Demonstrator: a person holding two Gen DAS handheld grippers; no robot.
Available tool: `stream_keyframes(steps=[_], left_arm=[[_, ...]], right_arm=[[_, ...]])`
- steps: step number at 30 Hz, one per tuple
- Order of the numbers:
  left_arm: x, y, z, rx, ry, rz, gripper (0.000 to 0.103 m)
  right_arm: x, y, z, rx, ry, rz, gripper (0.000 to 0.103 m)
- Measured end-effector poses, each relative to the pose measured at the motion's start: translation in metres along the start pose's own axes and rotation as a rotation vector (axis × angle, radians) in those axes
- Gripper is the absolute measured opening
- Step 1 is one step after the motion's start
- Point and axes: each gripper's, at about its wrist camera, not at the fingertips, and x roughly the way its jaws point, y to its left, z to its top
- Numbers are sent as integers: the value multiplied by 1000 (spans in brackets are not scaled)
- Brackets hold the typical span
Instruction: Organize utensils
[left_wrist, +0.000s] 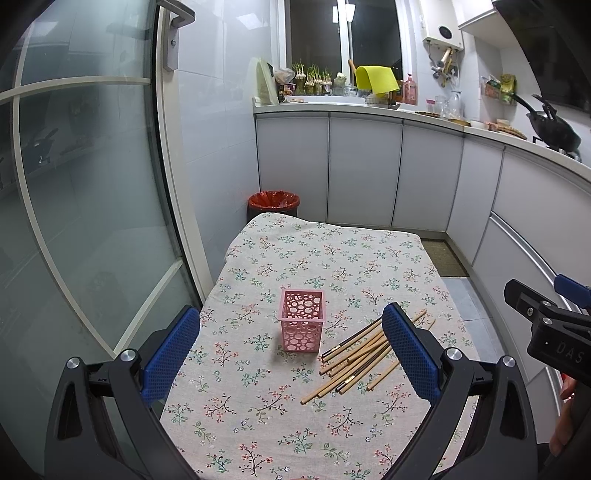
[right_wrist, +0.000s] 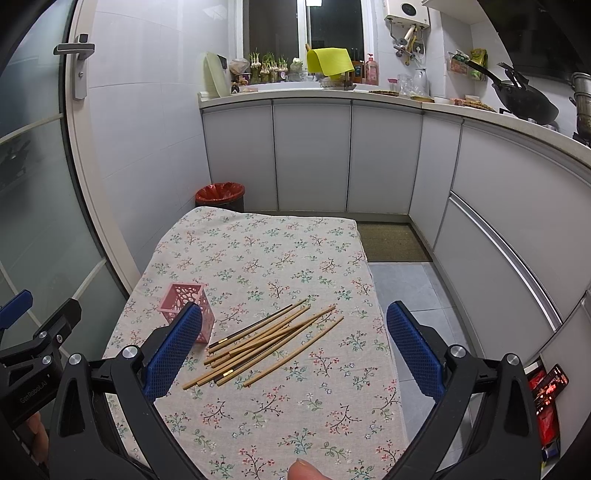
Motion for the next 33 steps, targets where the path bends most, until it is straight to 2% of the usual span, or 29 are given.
stream_keyframes(steps=[16, 24, 26, 30, 33], left_arm=[[0, 1, 2, 5, -5, 12, 96], [14, -8, 3, 35, -12, 22, 96], [24, -12, 5, 40, -19, -17, 96], [63, -21, 13, 36, 104, -99, 96], [93, -36, 16, 82, 200, -126, 96]], right_arm=[[0, 1, 0, -3, 3, 1, 96], [3, -1, 3, -2, 0, -10, 96], [7, -6, 7, 10, 6, -11, 96], [24, -16, 17, 22, 26, -10, 96], [50, -25, 25, 30, 87, -29, 96]])
